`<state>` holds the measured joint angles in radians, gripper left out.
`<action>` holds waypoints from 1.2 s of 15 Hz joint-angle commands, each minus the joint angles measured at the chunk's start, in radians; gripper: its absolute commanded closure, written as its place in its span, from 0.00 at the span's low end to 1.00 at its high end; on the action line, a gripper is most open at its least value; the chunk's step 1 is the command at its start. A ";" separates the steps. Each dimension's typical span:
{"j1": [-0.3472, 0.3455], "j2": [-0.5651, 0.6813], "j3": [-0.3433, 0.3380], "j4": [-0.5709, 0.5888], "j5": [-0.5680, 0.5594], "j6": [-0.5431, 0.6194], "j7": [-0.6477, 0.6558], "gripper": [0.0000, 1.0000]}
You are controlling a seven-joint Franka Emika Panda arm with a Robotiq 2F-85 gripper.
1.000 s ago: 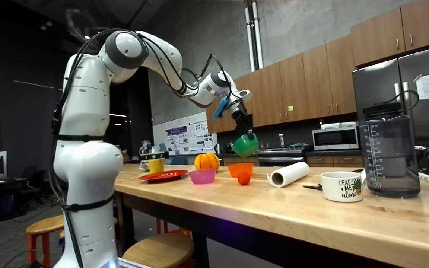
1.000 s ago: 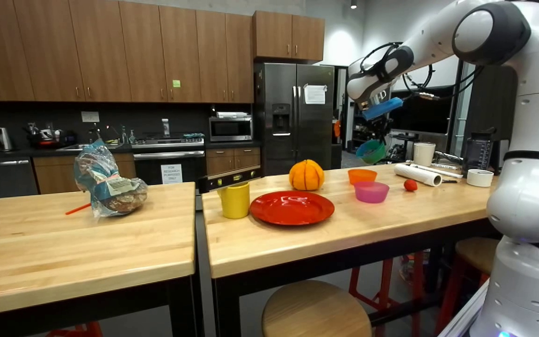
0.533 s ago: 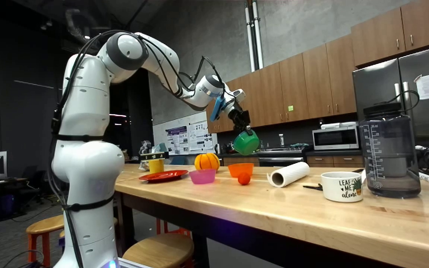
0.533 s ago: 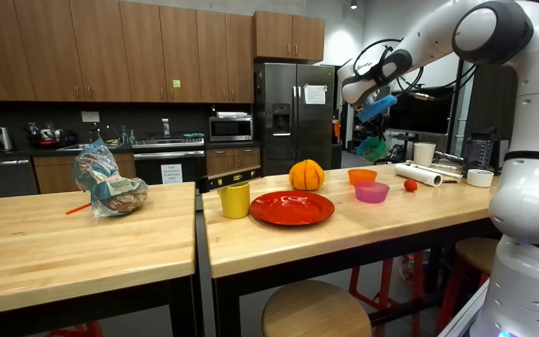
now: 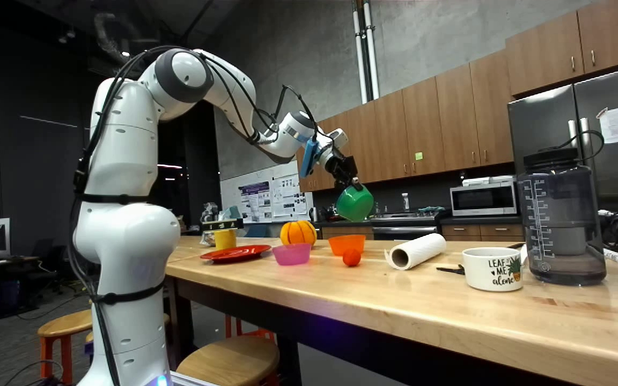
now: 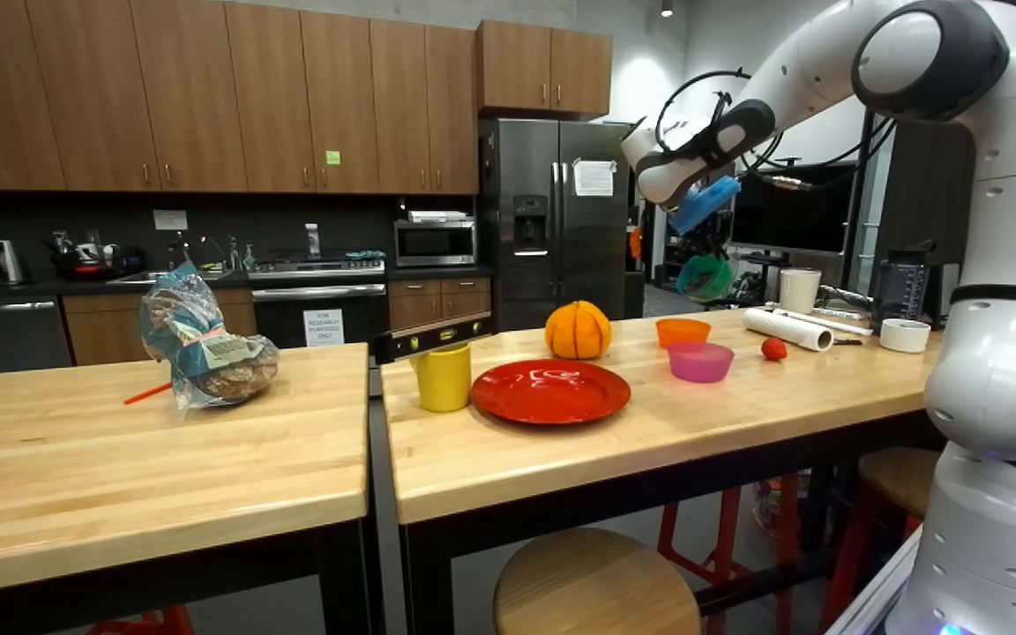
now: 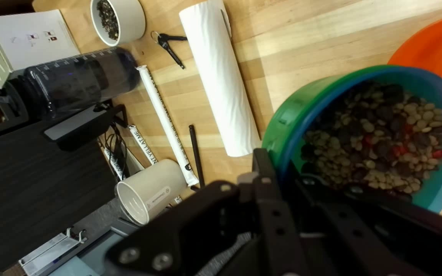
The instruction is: Pour the contents in the green bowl into the orange bowl
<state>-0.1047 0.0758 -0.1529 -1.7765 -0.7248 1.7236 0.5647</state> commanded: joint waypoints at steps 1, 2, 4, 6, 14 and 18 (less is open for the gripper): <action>0.009 -0.014 0.014 -0.021 -0.046 -0.013 0.039 0.98; 0.011 -0.013 0.017 -0.028 -0.053 -0.008 0.048 0.98; 0.017 -0.010 0.023 -0.043 -0.070 -0.006 0.072 0.98; 0.024 -0.007 0.029 -0.058 -0.103 -0.006 0.106 0.98; 0.039 0.008 0.045 -0.101 -0.203 -0.013 0.210 0.98; 0.046 0.012 0.055 -0.122 -0.236 -0.014 0.251 0.98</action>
<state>-0.0653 0.0920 -0.1068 -1.8841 -0.9192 1.7231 0.7776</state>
